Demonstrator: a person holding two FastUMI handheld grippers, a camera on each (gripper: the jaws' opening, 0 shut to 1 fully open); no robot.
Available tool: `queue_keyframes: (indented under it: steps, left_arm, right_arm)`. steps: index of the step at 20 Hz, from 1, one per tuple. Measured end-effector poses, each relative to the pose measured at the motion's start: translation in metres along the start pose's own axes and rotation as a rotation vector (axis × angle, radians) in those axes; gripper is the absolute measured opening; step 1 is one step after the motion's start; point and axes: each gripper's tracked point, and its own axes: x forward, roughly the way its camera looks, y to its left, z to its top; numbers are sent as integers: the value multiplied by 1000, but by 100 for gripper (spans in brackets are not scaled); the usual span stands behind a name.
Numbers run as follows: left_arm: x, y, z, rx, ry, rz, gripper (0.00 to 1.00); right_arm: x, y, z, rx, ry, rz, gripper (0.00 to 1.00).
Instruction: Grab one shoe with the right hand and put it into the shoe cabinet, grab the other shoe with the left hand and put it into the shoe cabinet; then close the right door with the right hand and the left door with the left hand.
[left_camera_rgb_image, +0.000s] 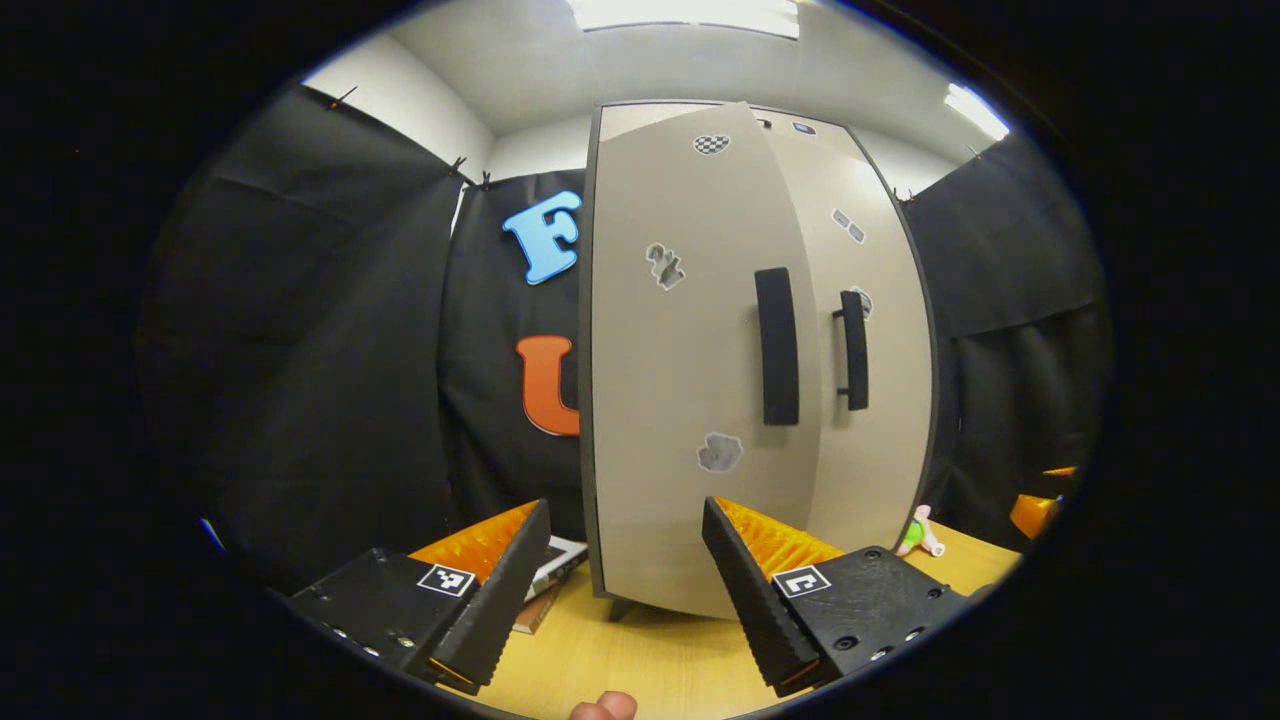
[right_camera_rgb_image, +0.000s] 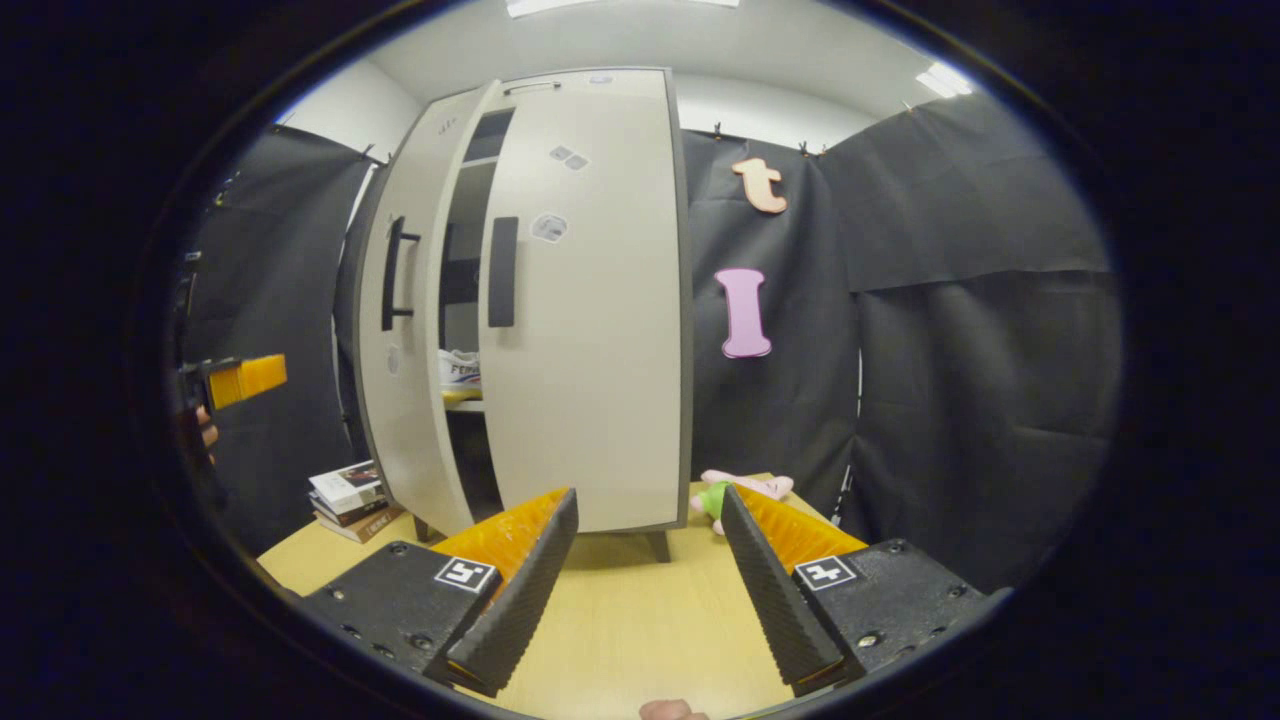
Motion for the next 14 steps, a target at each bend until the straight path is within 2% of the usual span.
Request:
queue_keyframes:
  steps: [5,9,14]
  left_arm:
    - [-30,-28,-60,-51,73,-61,93]
    - [-47,-38,-71,-72,65,-78,93]
    - [-50,-46,-80,-72,65,-98,93]
  right_arm:
    - [-4,15,-7,-8,14,41,94]
    - [-13,29,-21,2,33,57,94]
    - [-11,29,-29,-28,43,39,94]
